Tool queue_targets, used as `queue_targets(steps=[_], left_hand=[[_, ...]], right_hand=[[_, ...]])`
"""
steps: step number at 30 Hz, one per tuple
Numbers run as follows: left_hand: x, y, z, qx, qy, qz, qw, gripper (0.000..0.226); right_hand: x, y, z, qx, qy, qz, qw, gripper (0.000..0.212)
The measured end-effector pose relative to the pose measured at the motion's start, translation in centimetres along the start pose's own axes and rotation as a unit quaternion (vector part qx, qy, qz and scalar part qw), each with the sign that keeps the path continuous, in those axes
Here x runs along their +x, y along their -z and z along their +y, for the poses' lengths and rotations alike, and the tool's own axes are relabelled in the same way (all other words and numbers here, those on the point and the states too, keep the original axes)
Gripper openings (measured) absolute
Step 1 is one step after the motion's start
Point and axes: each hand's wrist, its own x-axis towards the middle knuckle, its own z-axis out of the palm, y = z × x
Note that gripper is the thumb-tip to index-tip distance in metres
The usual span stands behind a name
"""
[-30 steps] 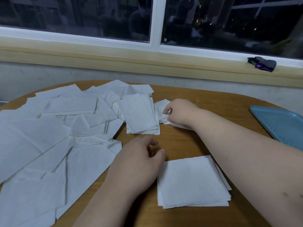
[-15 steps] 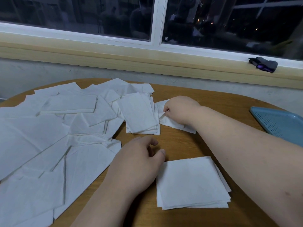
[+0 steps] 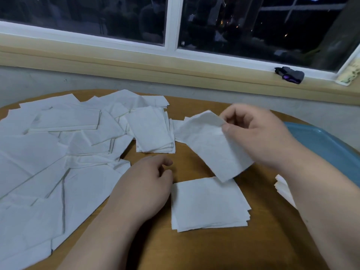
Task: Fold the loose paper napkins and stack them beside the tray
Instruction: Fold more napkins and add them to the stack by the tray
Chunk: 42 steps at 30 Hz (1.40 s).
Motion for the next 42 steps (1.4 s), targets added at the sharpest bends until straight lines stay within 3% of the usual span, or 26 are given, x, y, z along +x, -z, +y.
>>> queue_targets(steps=[2,5,11,16,20,25,36,42], left_hand=[[-0.1,0.1,0.0,0.006,0.001,-0.004,1.000,0.025],[-0.5,0.2,0.1,0.017,0.011,-0.007,1.000,0.024],[-1.1,0.3,0.0,0.038,0.001,-0.011,0.999,0.029],[-1.2,0.5,-0.1,0.048,-0.008,-0.016,0.999,0.026],[-1.3,0.4,0.1,0.041,-0.013,-0.023,0.999,0.024],[-1.7,-0.1,0.6,0.038,-0.020,-0.043,0.998,0.024],[-3.4,-1.5,2.1,0.080,-0.042,-0.060,0.994,0.021],[-4.6,-3.4,3.7,0.050,-0.050,-0.090,0.993,0.018]], right_hand=[[-0.6,0.1,0.3,0.040,-0.022,-0.107,0.993,0.016],[-0.8,-0.8,1.3,-0.023,-0.040,-0.261,0.964,0.019],[-0.5,-4.3,2.1,-0.170,-0.009,-0.342,0.924,0.015],[-1.0,-5.1,3.2,-0.226,0.008,-0.302,0.926,0.038],[-2.2,-4.7,3.1,-0.241,-0.020,-0.300,0.923,0.014],[-4.6,-4.3,3.4,-0.232,-0.069,-0.283,0.928,0.023],[-10.7,-2.0,5.2,-0.094,-0.154,-0.152,0.972,0.021],[-12.2,1.6,6.6,0.142,-0.178,-0.028,0.973,0.027]])
